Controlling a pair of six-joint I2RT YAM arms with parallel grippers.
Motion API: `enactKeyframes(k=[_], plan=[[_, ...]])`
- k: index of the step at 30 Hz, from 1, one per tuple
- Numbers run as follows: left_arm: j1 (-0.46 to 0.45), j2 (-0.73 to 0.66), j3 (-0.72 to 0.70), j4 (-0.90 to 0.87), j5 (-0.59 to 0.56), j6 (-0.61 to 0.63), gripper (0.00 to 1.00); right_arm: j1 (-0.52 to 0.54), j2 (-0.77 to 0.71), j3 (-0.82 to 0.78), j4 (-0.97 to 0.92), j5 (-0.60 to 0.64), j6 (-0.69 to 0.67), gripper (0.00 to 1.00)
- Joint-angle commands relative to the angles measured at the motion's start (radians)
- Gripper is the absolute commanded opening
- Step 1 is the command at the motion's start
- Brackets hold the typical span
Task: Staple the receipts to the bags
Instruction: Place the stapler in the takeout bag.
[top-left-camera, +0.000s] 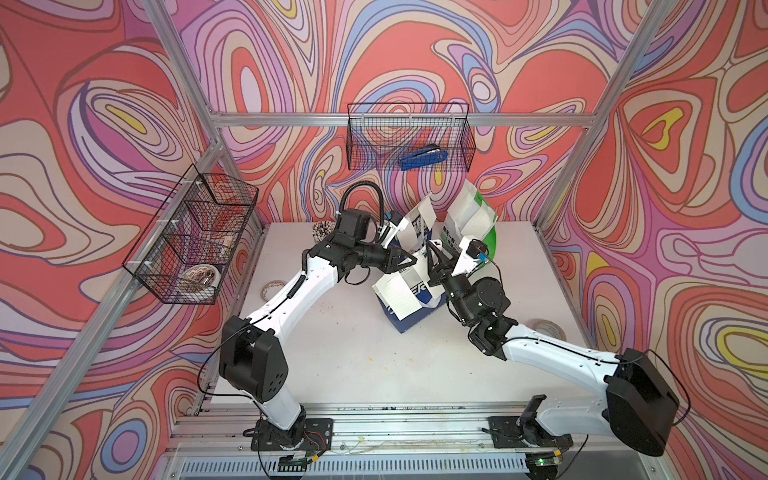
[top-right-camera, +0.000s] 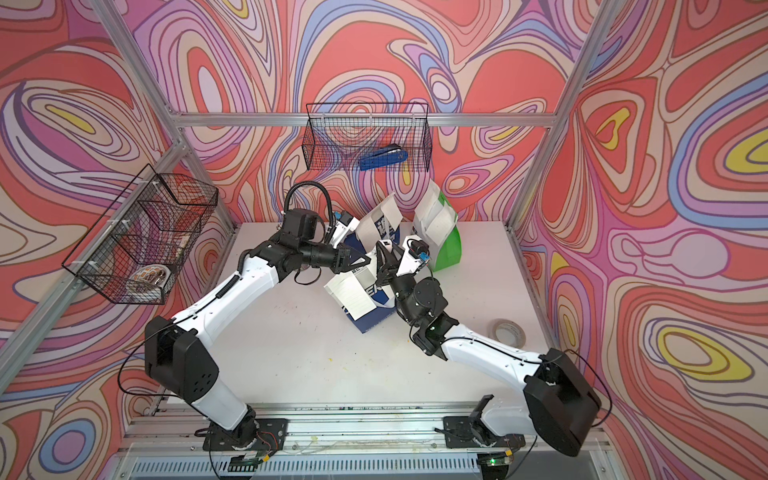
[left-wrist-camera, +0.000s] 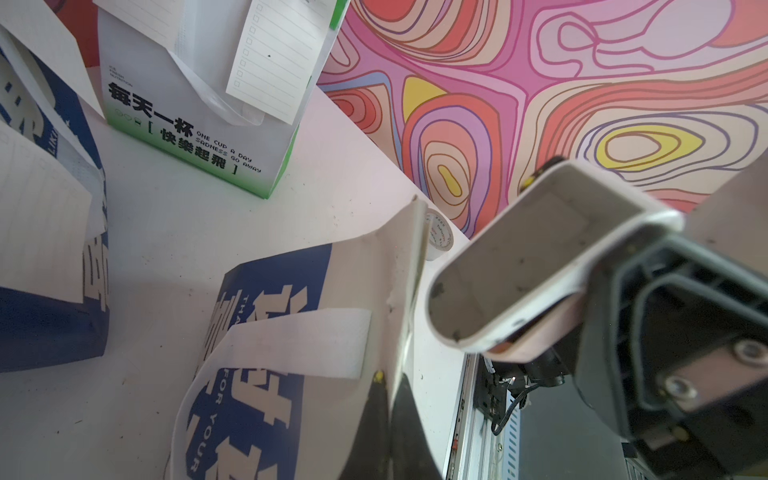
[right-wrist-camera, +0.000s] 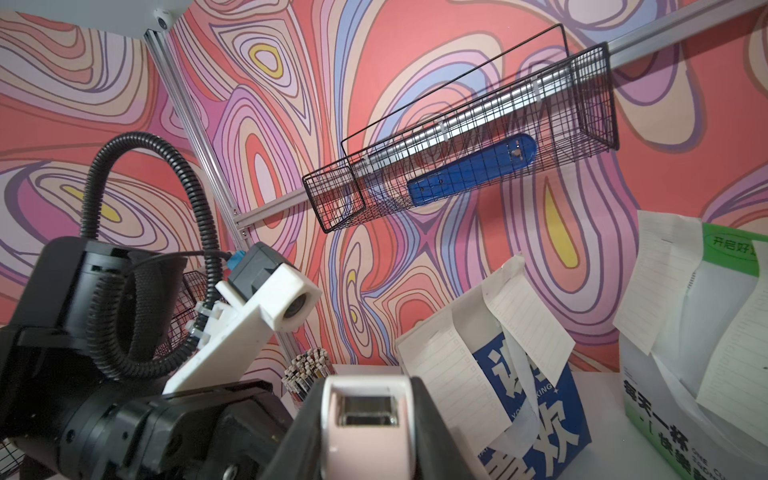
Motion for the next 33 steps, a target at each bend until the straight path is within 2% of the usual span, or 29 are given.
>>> enactKeyframes(k=[1,19,33], plan=[[0.001,-0.066,-0.010,0.129,0.070,-0.030,0.00,0.000,0.042,-0.007,0.109,-0.009,-0.019,0.07],[0.002,-0.085,-0.046,0.242,0.086,-0.090,0.00,0.001,0.169,0.013,0.208,-0.022,-0.068,0.06],[-0.006,-0.083,-0.033,0.188,0.069,-0.021,0.00,0.000,0.209,0.019,0.248,-0.017,-0.115,0.06]])
